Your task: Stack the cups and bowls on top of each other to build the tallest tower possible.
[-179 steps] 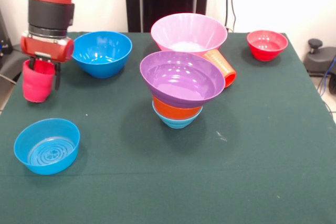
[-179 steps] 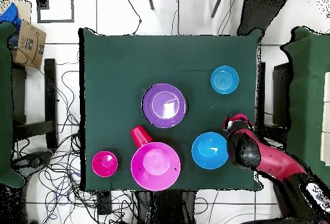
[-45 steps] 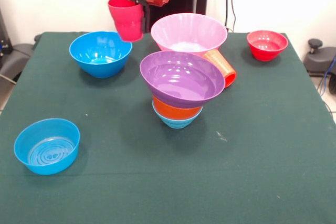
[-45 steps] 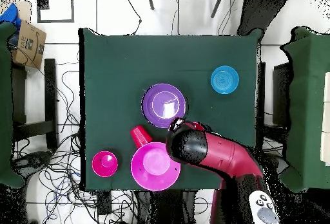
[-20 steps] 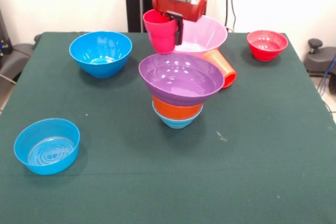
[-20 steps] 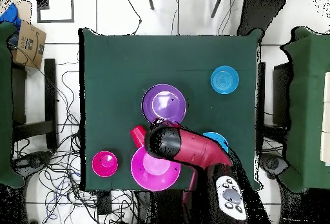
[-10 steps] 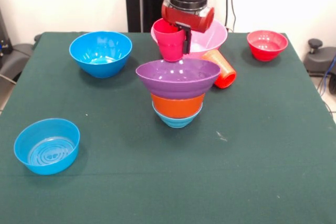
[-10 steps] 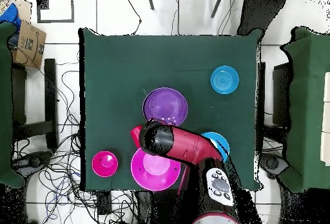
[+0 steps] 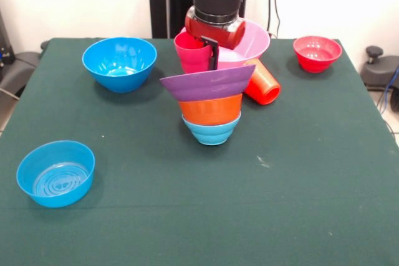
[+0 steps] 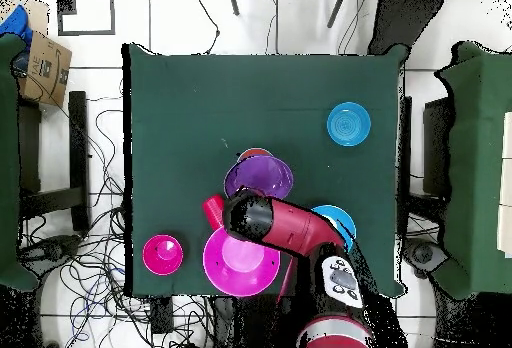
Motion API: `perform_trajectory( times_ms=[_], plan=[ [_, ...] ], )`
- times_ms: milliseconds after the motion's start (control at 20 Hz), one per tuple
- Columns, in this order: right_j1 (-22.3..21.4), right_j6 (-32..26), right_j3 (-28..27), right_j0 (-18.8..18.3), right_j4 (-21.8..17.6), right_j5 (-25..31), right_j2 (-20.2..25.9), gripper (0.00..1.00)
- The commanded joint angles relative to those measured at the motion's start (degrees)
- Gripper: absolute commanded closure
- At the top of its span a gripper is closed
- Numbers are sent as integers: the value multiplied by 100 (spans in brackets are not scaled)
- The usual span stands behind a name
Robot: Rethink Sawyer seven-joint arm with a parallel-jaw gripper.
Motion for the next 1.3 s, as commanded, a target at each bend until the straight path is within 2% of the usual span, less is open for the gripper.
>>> perform_trajectory(
  times_ms=[50,600,1300],
  plan=[
    [-35,954,-423,63,261,107,143,100],
    [-168,934,-491,133,413,479,134,100],
    [-275,697,-689,-97,457,876,237,100]
  ],
)
